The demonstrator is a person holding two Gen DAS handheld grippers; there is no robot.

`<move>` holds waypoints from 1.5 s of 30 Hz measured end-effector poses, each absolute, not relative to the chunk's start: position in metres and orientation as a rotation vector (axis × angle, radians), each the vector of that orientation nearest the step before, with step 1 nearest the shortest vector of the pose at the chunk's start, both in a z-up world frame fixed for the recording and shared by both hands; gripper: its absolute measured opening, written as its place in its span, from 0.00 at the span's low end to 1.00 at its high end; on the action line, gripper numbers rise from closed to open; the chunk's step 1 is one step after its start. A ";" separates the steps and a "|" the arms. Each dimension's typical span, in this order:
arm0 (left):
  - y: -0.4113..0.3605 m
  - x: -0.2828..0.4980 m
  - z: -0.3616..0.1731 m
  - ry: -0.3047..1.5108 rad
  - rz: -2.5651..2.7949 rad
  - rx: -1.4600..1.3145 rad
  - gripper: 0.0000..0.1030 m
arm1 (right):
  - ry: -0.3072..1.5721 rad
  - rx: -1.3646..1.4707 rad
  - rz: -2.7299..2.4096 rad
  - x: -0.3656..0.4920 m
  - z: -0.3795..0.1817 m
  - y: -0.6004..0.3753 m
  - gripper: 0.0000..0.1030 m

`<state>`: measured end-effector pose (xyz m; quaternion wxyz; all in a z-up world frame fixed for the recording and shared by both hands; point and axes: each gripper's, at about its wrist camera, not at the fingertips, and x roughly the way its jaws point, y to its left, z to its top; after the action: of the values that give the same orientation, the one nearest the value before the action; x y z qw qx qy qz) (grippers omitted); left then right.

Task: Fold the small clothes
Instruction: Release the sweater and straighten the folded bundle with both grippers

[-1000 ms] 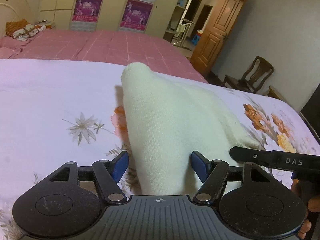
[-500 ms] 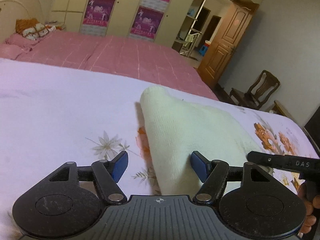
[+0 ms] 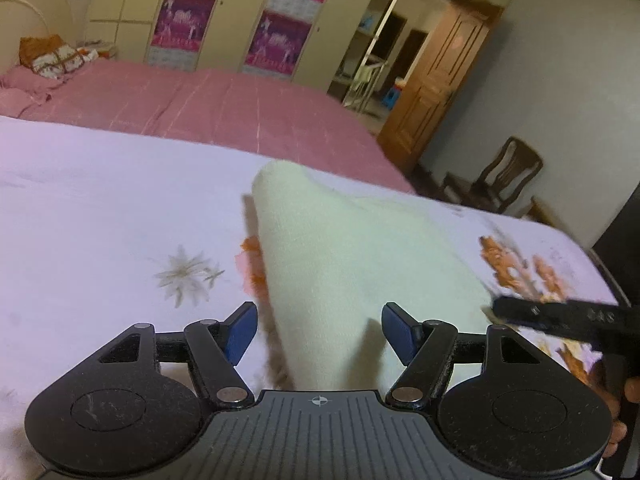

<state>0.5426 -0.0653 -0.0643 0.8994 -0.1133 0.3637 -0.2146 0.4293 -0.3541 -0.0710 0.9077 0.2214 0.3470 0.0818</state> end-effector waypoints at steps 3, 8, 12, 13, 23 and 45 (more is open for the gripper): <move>-0.045 0.511 -0.069 0.765 -0.435 -0.251 0.67 | 0.722 0.488 0.213 0.386 -0.071 -0.358 0.23; -0.033 0.467 -0.089 0.803 -0.418 -0.260 0.67 | 0.772 0.509 0.232 0.342 -0.084 -0.356 0.25; -0.038 0.460 -0.094 0.797 -0.383 -0.229 0.67 | 0.790 0.521 0.229 0.343 -0.092 -0.346 0.32; -0.041 0.461 -0.094 0.798 -0.374 -0.211 0.67 | 0.788 0.515 0.236 0.345 -0.092 -0.343 0.31; -0.048 0.461 -0.089 0.818 -0.358 -0.178 0.67 | 0.782 0.263 0.200 0.339 -0.077 -0.315 0.10; -0.062 0.445 -0.090 0.824 -0.384 -0.067 0.67 | 0.832 0.195 0.184 0.342 -0.079 -0.319 0.07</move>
<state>0.4454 -0.0619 -0.0901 0.8980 -0.0321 0.3977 -0.1855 0.3419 -0.3192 -0.0793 0.9059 0.0944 0.4030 0.0890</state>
